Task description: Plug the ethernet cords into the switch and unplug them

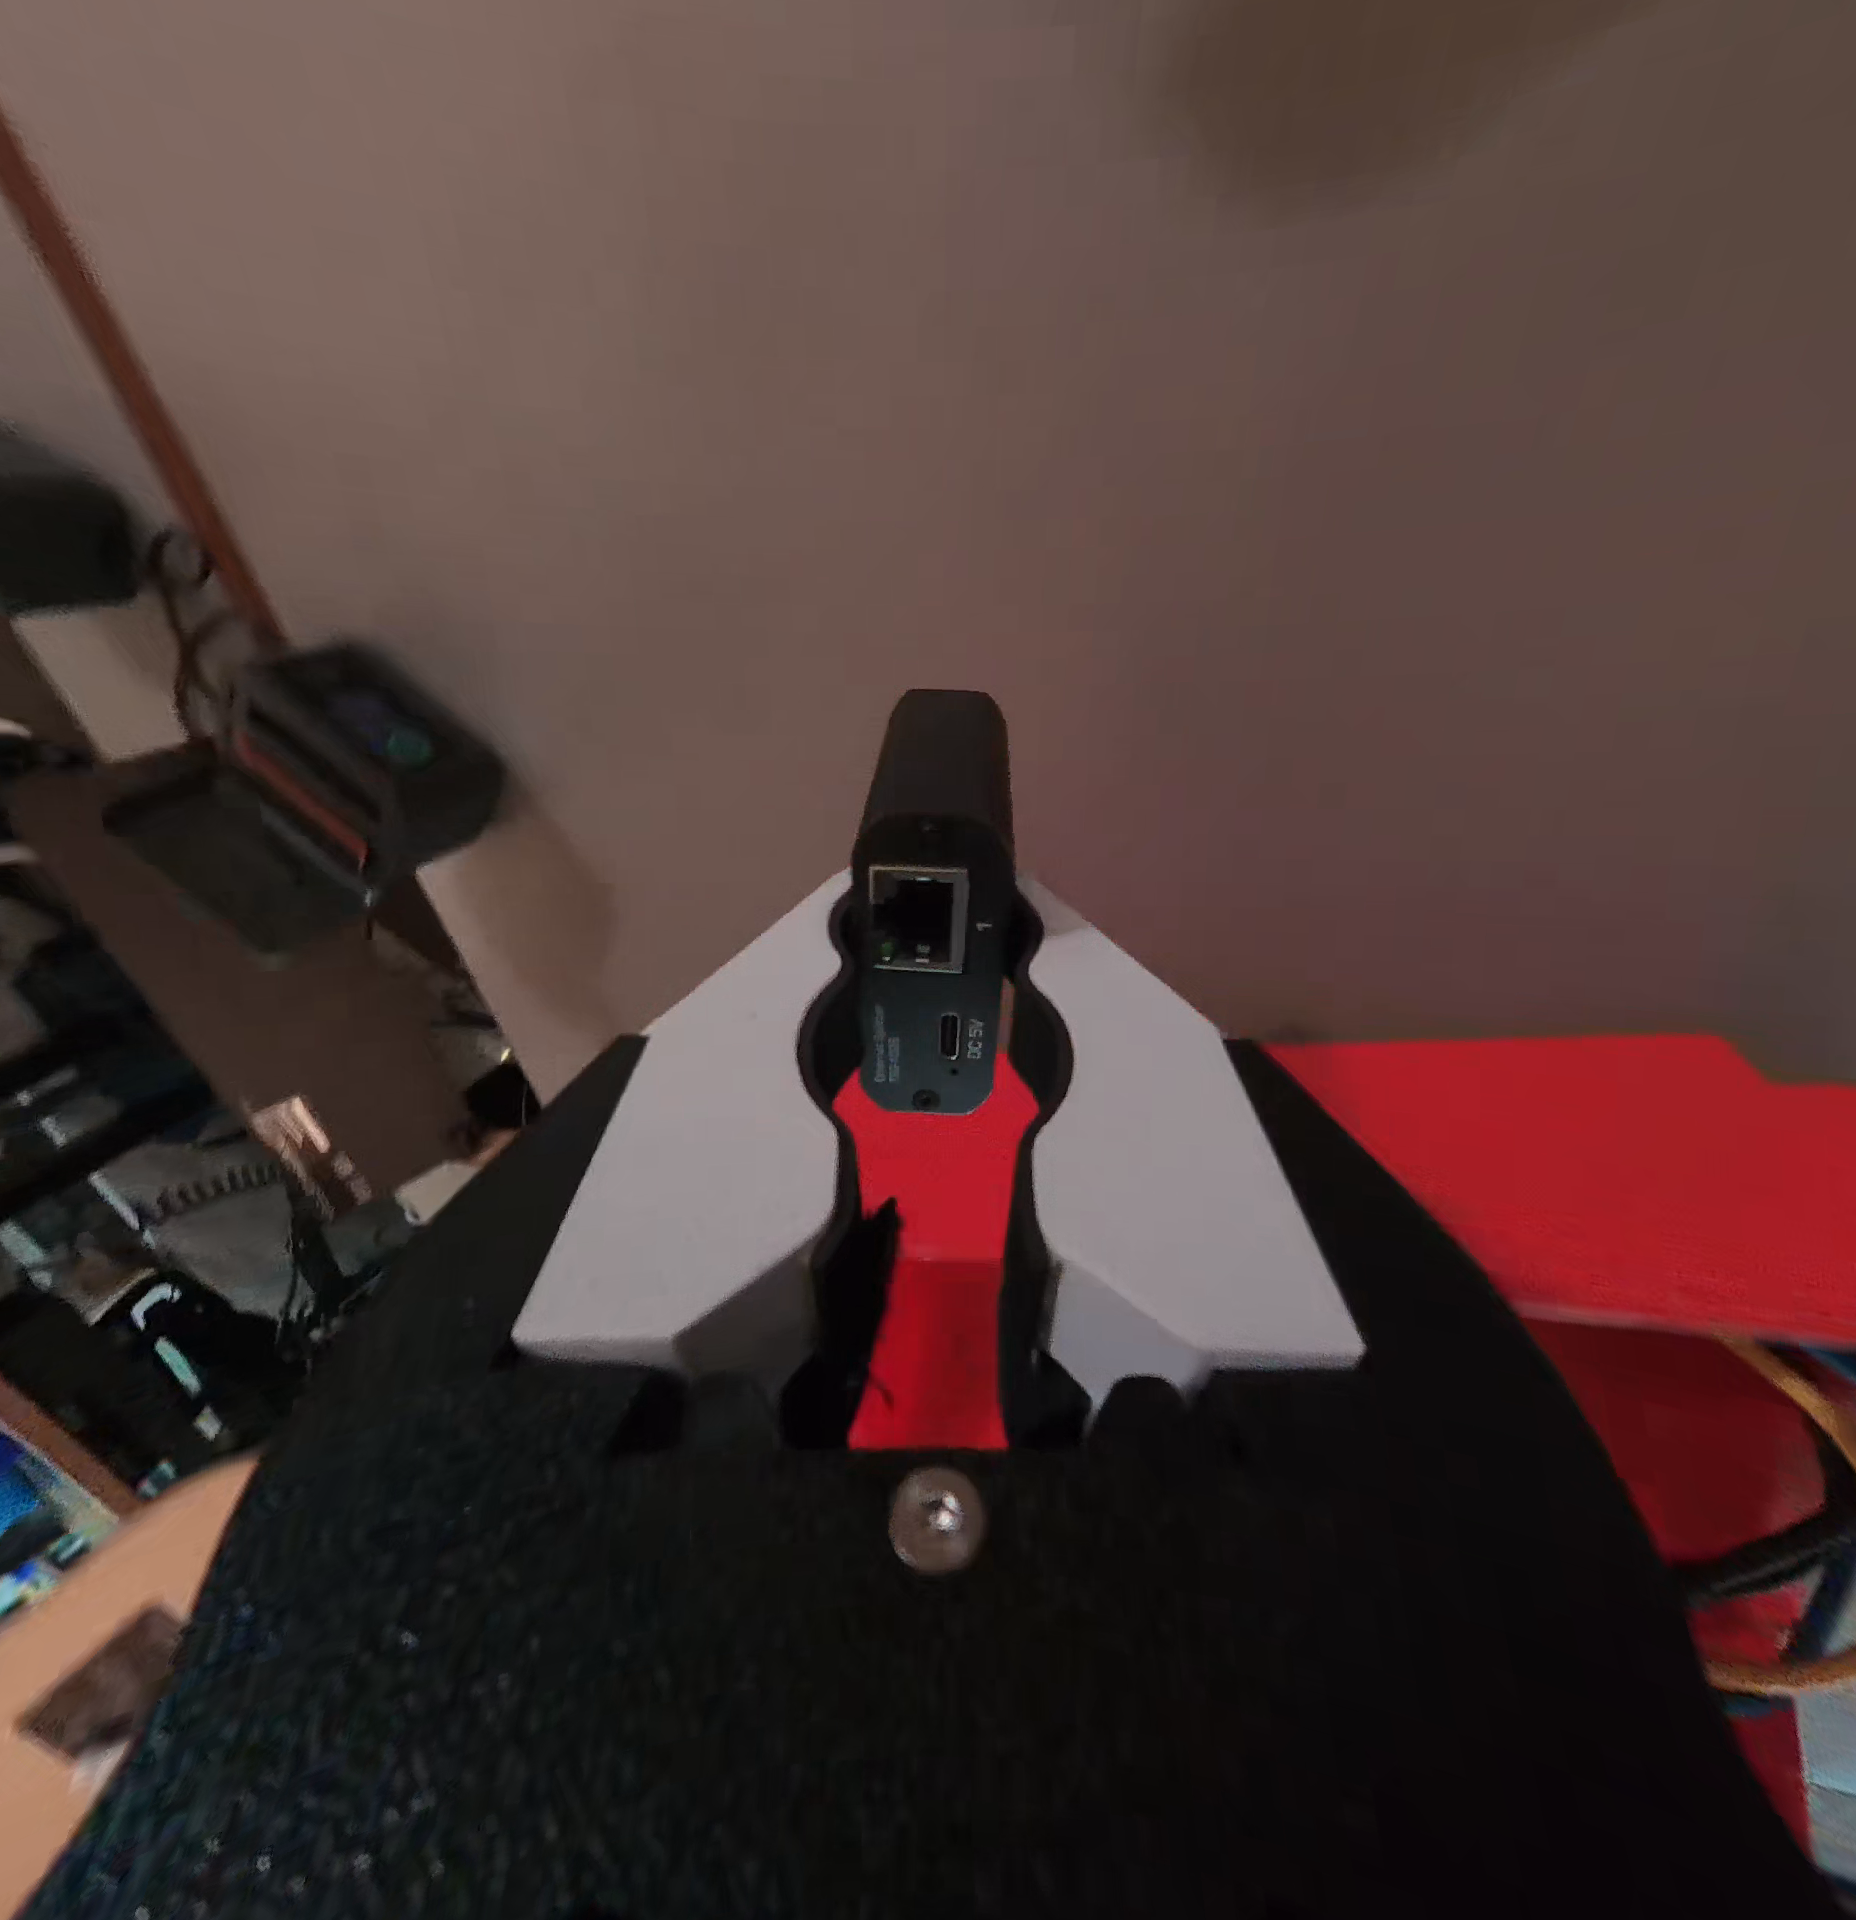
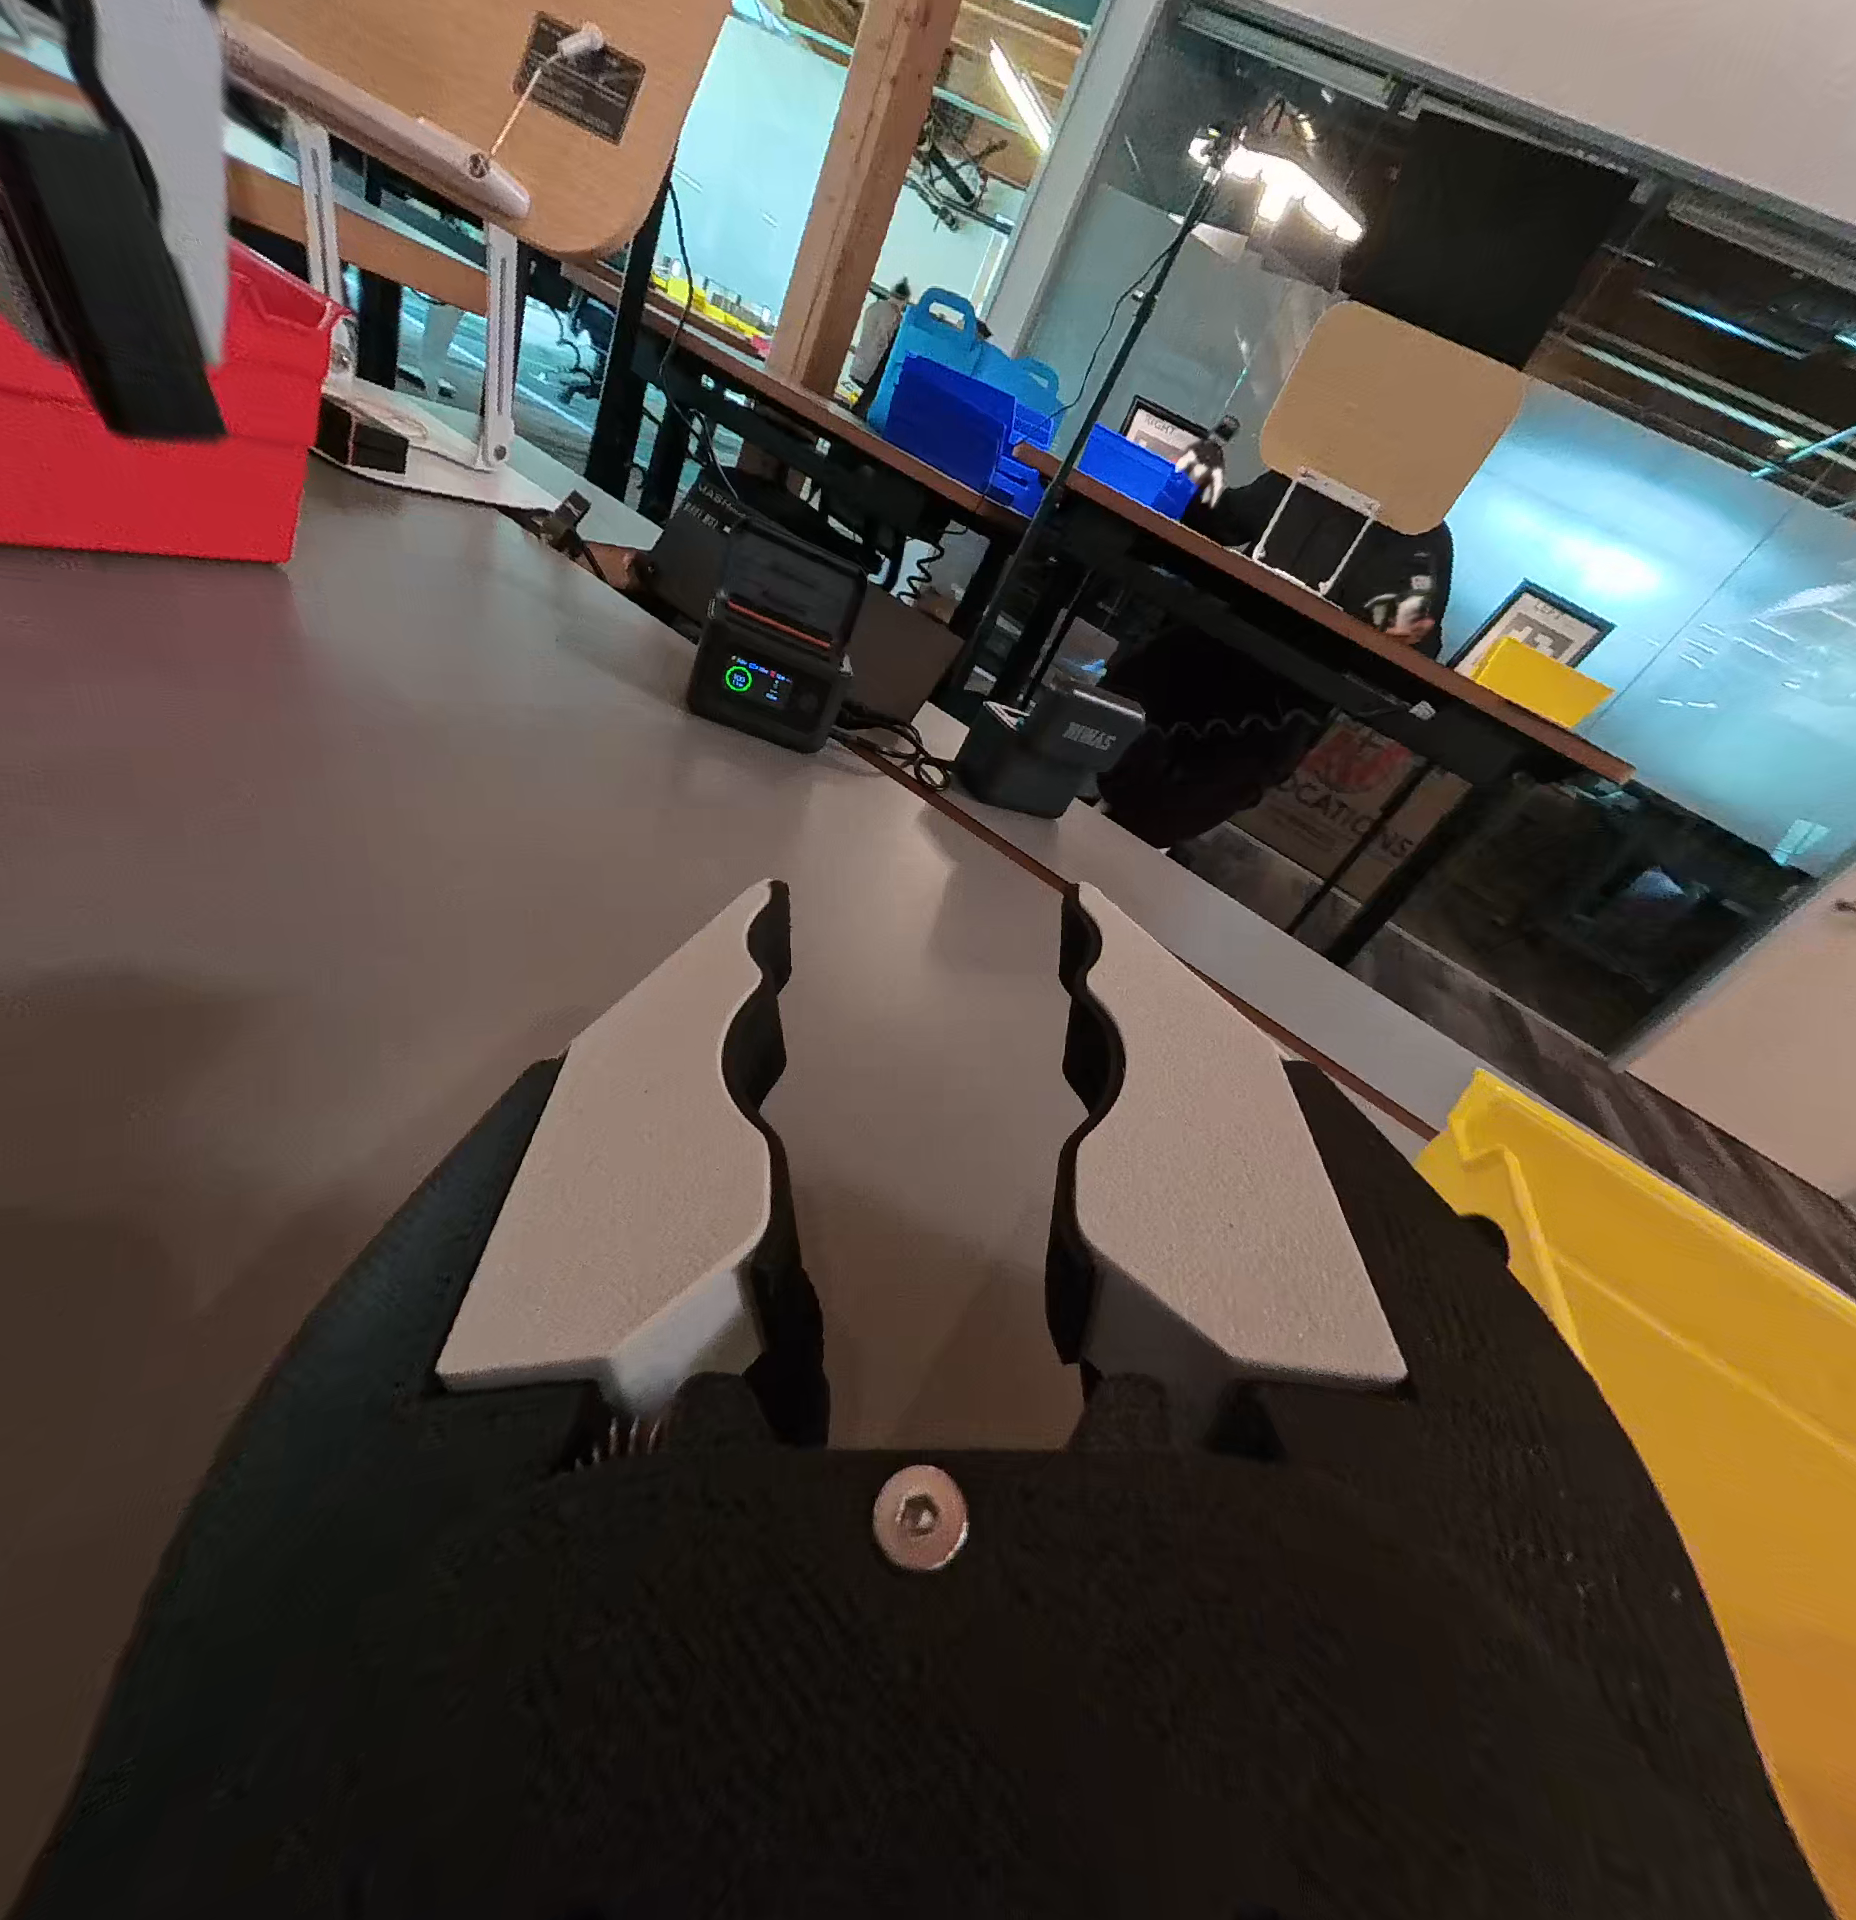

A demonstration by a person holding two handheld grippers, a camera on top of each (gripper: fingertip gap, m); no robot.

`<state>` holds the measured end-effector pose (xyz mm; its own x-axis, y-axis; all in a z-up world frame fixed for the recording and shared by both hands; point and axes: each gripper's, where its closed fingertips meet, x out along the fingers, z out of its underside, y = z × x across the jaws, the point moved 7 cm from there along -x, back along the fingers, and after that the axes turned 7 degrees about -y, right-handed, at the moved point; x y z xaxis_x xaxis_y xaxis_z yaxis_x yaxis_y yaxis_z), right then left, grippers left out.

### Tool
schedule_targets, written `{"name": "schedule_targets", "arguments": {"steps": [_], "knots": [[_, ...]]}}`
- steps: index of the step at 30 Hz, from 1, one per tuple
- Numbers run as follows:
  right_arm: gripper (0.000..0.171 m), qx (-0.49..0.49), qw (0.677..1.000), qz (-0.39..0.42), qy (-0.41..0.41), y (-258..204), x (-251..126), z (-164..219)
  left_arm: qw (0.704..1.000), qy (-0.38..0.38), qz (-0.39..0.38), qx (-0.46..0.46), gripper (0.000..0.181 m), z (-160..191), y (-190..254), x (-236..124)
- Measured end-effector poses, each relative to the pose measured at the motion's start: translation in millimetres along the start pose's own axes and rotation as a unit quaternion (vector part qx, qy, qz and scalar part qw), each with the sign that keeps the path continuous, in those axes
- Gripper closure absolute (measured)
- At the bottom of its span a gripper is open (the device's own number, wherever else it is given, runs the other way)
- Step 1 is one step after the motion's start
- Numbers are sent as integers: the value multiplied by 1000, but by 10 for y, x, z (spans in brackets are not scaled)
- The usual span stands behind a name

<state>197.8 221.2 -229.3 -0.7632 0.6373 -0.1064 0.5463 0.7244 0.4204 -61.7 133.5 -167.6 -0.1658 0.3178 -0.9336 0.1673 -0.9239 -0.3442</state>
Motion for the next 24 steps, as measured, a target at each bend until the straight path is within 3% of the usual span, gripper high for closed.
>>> {"name": "schedule_targets", "arguments": {"steps": [8,24], "knots": [[120,-1,1000,-8,12,-8,72,-50,997,2,72,-2,160,-426,-66,442],[122,18,1000,-22,11,-38,177,-73,991,-30,133,-16,160,-440,-49,877]]}}
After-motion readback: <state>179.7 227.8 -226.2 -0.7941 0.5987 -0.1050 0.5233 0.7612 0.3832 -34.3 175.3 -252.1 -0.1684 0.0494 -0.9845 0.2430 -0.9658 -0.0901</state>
